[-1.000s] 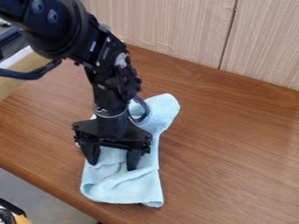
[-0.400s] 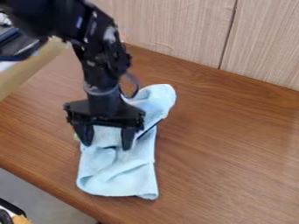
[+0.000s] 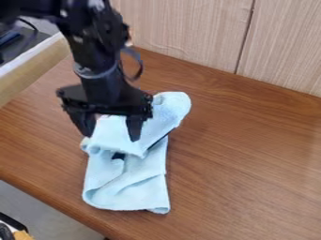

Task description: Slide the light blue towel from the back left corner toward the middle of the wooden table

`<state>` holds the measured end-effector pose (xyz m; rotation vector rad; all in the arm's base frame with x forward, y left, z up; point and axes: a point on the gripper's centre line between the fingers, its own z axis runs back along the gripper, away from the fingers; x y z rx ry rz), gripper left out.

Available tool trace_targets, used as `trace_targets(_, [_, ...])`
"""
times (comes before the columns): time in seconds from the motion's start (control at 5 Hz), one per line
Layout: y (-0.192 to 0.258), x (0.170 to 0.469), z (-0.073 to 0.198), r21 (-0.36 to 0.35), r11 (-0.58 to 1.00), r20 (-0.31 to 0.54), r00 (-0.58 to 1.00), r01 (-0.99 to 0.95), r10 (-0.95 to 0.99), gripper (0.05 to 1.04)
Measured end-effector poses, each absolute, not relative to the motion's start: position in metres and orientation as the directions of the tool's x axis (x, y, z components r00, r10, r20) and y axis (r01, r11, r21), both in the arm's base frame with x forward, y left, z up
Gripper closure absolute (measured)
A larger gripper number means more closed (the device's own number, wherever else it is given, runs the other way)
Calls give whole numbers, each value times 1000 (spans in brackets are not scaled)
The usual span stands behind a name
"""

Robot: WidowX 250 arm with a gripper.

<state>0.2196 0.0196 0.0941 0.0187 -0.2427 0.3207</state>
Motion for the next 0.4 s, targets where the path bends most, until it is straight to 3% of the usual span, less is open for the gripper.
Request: trace_targets(0.4, [25,216,87,-2,945,197,926,-327,321,83])
